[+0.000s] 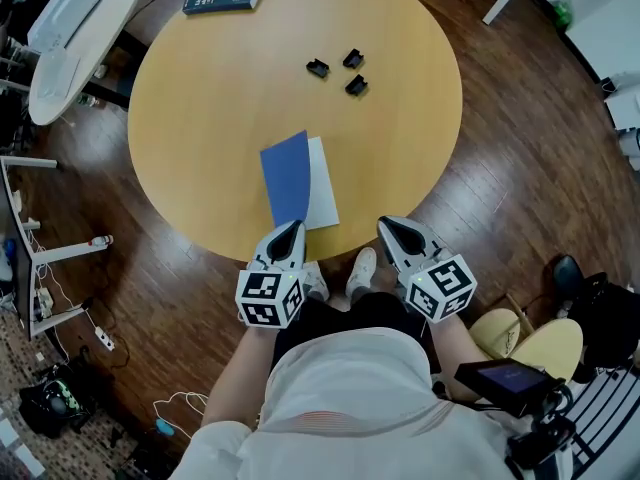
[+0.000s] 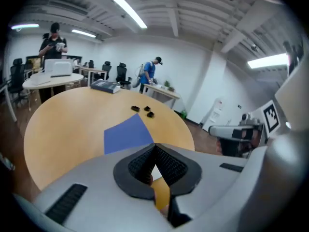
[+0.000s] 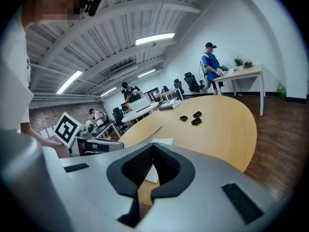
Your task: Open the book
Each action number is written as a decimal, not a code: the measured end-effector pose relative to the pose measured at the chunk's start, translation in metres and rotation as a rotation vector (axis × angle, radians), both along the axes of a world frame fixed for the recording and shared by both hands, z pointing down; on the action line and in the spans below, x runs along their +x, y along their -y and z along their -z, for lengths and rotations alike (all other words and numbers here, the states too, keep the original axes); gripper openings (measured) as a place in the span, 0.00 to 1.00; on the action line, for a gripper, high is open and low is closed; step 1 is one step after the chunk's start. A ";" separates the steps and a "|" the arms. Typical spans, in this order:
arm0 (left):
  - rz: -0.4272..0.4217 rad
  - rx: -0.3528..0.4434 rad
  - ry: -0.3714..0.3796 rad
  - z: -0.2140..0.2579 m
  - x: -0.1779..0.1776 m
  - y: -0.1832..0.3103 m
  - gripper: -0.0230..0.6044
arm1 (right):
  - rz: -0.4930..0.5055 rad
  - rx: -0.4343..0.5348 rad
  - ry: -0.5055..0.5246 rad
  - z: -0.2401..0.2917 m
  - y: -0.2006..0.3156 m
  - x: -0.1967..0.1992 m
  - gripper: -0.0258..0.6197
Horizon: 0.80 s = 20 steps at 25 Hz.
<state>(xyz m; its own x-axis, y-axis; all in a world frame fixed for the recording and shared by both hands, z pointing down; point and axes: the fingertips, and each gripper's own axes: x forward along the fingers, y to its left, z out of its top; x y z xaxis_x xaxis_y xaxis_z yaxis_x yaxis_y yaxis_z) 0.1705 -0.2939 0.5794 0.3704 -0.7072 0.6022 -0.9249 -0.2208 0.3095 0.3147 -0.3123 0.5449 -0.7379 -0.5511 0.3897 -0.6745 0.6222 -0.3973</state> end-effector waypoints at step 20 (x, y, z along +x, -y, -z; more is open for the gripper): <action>0.418 -0.124 0.007 -0.051 -0.194 -0.059 0.05 | 0.079 0.014 -0.044 0.003 -0.007 -0.087 0.04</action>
